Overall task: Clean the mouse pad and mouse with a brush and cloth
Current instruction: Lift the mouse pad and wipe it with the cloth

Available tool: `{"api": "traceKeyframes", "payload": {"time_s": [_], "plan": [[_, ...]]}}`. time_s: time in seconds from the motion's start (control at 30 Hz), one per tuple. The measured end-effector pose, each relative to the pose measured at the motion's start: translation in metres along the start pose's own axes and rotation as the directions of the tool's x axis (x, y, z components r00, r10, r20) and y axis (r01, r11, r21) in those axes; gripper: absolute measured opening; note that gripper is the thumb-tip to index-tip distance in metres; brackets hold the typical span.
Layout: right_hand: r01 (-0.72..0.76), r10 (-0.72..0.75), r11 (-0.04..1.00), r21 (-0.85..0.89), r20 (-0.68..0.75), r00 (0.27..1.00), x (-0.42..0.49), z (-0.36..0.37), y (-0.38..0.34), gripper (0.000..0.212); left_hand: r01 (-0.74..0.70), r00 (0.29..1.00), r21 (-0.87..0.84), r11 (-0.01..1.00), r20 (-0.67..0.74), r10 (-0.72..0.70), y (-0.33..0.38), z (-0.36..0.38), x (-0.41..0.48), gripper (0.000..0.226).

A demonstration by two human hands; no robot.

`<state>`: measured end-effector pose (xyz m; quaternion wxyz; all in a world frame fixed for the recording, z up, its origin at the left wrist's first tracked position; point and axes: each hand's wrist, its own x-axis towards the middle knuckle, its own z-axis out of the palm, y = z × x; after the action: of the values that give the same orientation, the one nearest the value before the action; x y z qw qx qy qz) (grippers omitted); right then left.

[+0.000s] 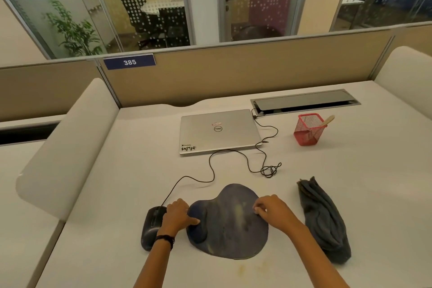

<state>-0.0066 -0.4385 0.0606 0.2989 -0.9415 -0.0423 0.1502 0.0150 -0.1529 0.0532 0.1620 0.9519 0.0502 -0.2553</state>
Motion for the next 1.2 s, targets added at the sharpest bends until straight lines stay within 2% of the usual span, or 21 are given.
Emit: {"api": "traceKeyframes", "payload": {"time_s": [0.1, 0.17, 0.3, 0.47, 0.53, 0.6, 0.67, 0.73, 0.8, 0.93, 1.07, 1.2], "plan": [[-0.007, 0.008, 1.0, -0.022, 0.013, 1.0, 0.001, -0.001, -0.001, 0.02, 0.025, 0.996, -0.249, 0.968, 0.094, -0.001, -0.001, -0.006, -0.004, 0.064], [-0.021, 0.021, 1.0, -0.019, 0.006, 1.0, 0.0, 0.0, -0.001, 0.02, 0.009, 0.993, -0.265, 0.964, 0.114, 0.022, -0.002, -0.009, -0.008, 0.063], [-0.049, 0.048, 0.999, -0.023, -0.05, 0.998, -0.002, 0.007, -0.002, 0.023, -0.076, 0.995, -0.241, 0.968, 0.046, 0.089, 0.002, -0.008, -0.015, 0.051], [-0.006, 0.001, 1.0, -0.029, -0.139, 0.99, -0.006, 0.006, -0.005, 0.025, -0.196, 0.98, -0.329, 0.924, -0.04, 0.194, 0.009, -0.015, -0.019, 0.039], [0.008, -0.013, 1.0, -0.017, -0.35, 0.937, -0.008, -0.001, -0.003, 0.022, -0.249, 0.968, -0.402, 0.881, -0.075, 0.24, 0.011, -0.022, -0.019, 0.038], [-0.007, -0.008, 1.0, -0.024, -0.569, 0.822, -0.009, -0.01, 0.002, 0.019, -0.305, 0.95, -0.493, 0.815, -0.101, 0.295, 0.016, -0.034, -0.023, 0.037], [-0.054, 0.021, 0.998, -0.027, -0.683, 0.73, -0.009, -0.02, 0.011, 0.021, -0.362, 0.928, -0.563, 0.743, -0.144, 0.343, 0.023, -0.05, -0.028, 0.034], [-0.108, 0.06, 0.994, -0.019, -0.731, 0.68, -0.011, -0.029, 0.022, 0.024, -0.416, 0.906, -0.599, 0.684, -0.206, 0.371, 0.029, -0.066, -0.029, 0.033], [-0.16, 0.11, 0.987, 0.003, -0.74, 0.663, -0.014, -0.036, 0.031, 0.026, -0.456, 0.888, -0.601, 0.656, -0.256, 0.383, 0.036, -0.083, -0.028, 0.035], [-0.27, 0.227, 0.962, 0.05, -0.697, 0.68, -0.021, -0.041, 0.048, 0.035, -0.517, 0.856, -0.583, 0.627, -0.335, 0.394, 0.057, -0.112, -0.02, 0.037], [-0.338, 0.304, 0.936, 0.096, -0.702, 0.644, -0.031, -0.041, 0.058, 0.057, -0.555, 0.831, -0.566, 0.609, -0.393, 0.393, 0.076, -0.131, -0.003, 0.036], [-0.455, 0.465, 0.87, 0.189, -0.619, 0.633, -0.046, -0.041, 0.069, 0.078, -0.514, 0.857, -0.681, 0.522, -0.385, 0.341, 0.082, -0.132, 0.024, 0.042]]}}
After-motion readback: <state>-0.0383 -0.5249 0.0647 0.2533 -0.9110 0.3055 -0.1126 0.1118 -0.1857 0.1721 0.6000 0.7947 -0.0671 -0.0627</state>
